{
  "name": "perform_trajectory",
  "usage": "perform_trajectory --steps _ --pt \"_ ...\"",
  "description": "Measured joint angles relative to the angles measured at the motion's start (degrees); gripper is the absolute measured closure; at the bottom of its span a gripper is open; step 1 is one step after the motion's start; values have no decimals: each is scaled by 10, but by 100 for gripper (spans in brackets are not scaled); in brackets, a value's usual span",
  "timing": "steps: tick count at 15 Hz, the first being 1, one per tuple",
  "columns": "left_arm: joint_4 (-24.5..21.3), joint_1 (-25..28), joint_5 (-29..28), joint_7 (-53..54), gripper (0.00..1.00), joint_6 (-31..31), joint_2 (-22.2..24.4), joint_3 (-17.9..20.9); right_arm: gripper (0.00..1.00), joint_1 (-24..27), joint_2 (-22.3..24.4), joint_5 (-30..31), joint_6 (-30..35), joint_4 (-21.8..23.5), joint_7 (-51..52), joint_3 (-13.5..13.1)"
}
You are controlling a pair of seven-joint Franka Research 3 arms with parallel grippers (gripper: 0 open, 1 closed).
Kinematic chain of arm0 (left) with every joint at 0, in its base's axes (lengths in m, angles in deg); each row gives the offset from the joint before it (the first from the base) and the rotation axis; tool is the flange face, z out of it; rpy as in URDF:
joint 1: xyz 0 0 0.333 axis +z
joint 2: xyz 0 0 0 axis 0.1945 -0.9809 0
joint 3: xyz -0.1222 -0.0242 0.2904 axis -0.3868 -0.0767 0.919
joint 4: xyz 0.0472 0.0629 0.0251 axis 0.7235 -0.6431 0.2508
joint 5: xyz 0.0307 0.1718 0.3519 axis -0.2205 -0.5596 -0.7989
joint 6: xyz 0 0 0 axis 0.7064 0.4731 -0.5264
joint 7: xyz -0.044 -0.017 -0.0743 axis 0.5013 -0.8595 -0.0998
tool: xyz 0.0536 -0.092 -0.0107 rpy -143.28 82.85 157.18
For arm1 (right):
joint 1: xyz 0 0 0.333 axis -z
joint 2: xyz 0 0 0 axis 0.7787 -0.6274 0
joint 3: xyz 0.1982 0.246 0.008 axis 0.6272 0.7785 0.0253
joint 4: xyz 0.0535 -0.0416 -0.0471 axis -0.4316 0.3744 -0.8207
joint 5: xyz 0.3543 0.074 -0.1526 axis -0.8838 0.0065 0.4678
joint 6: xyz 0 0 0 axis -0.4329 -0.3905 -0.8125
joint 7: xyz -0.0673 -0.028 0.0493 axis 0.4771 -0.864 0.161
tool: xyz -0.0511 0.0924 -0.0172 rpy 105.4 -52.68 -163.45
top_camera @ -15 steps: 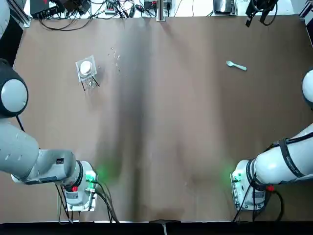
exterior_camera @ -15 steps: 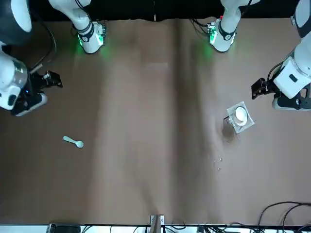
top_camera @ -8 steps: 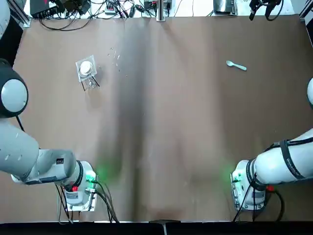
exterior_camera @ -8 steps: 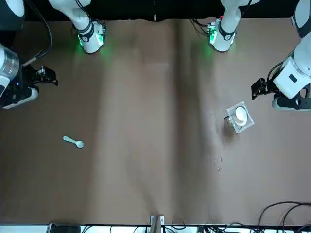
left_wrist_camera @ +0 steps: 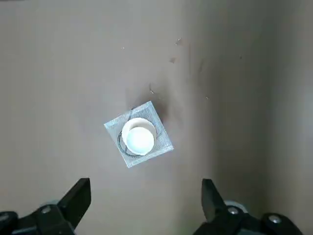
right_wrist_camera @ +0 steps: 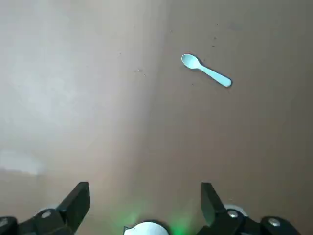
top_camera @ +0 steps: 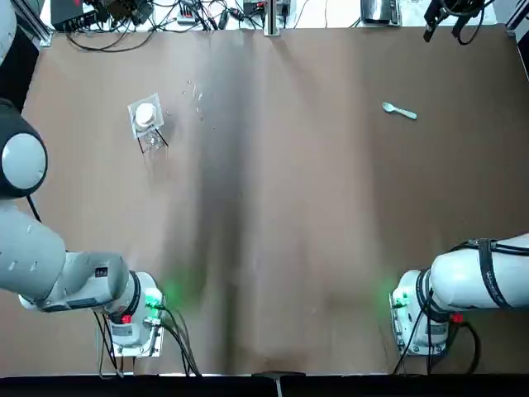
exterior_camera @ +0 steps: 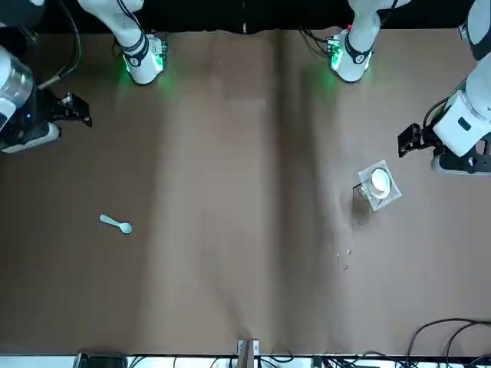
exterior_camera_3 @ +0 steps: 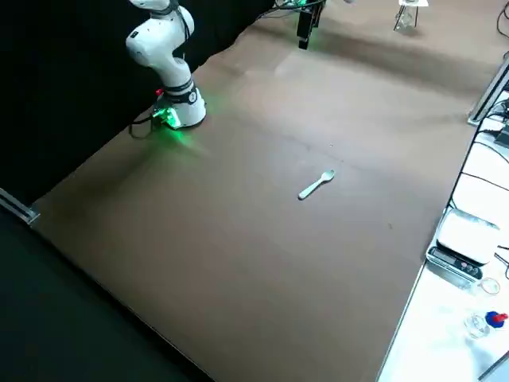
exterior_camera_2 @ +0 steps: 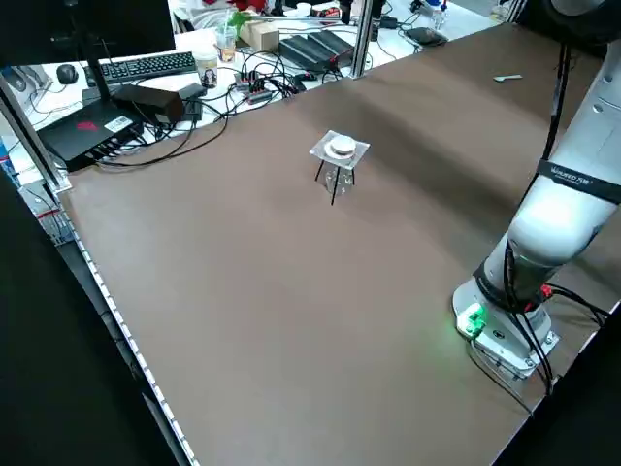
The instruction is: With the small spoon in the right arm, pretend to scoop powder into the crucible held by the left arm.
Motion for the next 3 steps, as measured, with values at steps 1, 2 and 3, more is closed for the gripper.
perform_trajectory --steps 1,2,3 --pt "0 1 0 0 0 0 0 0 0 3 4 5 -5 5 -2 8" --pt "0 1 0 0 0 0 0 1 0 4 7 7 -7 8 -3 11" --pt "0 2 0 0 0 0 0 1 0 5 8 9 -8 11 -3 12"
